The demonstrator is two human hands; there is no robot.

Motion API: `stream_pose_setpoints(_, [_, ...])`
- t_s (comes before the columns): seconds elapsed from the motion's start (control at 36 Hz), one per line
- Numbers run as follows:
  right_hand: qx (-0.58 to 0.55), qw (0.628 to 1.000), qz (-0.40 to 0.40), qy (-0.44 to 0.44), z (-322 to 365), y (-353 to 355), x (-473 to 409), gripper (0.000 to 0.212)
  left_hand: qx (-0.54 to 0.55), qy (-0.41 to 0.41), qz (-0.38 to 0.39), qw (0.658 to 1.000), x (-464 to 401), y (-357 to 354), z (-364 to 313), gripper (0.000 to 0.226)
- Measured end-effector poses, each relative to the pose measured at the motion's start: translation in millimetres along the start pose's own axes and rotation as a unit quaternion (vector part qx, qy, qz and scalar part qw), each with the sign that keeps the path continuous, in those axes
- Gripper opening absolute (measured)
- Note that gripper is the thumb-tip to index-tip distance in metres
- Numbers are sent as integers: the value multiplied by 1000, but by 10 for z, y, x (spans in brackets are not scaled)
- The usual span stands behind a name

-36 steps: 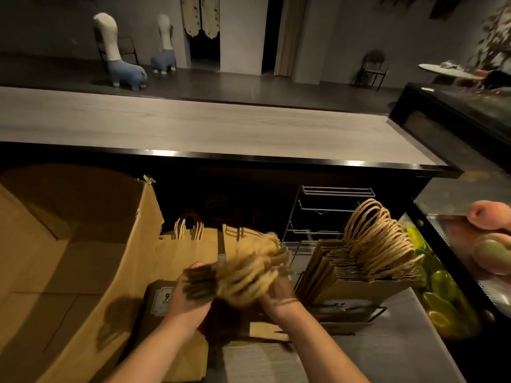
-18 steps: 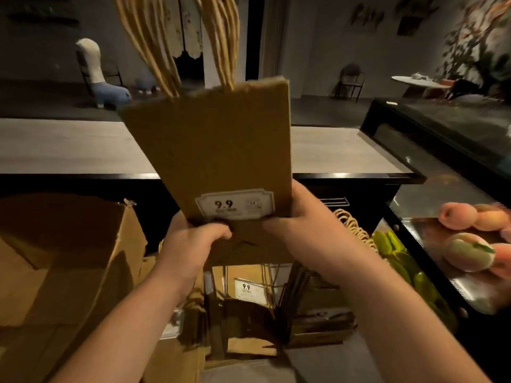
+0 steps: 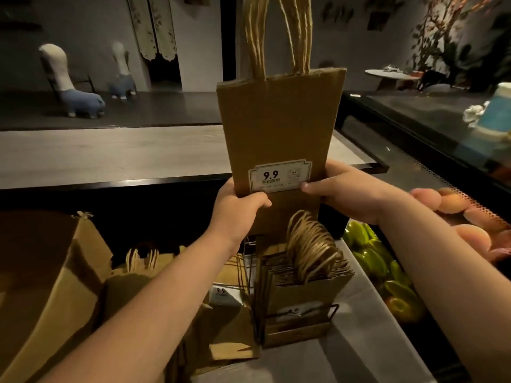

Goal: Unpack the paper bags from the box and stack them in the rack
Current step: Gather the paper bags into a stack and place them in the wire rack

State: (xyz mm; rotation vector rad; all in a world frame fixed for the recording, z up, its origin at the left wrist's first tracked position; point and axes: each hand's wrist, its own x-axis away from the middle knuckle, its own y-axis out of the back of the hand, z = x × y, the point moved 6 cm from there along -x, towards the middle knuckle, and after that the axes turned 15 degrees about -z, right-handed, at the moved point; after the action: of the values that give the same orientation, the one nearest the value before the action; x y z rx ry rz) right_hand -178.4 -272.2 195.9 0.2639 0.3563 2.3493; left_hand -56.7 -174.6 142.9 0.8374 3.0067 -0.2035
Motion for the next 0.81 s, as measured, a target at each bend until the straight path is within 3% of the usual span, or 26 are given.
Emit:
stream_pose_setpoints(0.11, [-14,999,-29,24,-119,94,-34,31,1,-11,-1,1000,16,-43,-16,35])
stream_pose_setpoints(0.22, [-50,992,-50,108,73,223,-44,37,-1,-75,14,997,-16,-76,-350,34])
stream_pose_setpoints(0.36, [-95,977,-29,189,297,243,-91,45,25,-115,38,992,-91,-63,-633,49])
stream_pose_setpoints(0.58, [-24,995,4,100,-282,105,-335,35,-20,5,-11,1000,-191,-77,147,37])
stream_pose_setpoints(0.72, [-26,999,24,38,-743,38,-384,33,-68,67,0,995,-77,-92,611,28])
stream_pose_setpoints(0.81, [-27,999,35,18,-980,7,-382,34,-36,104,18,994,5,-124,749,31])
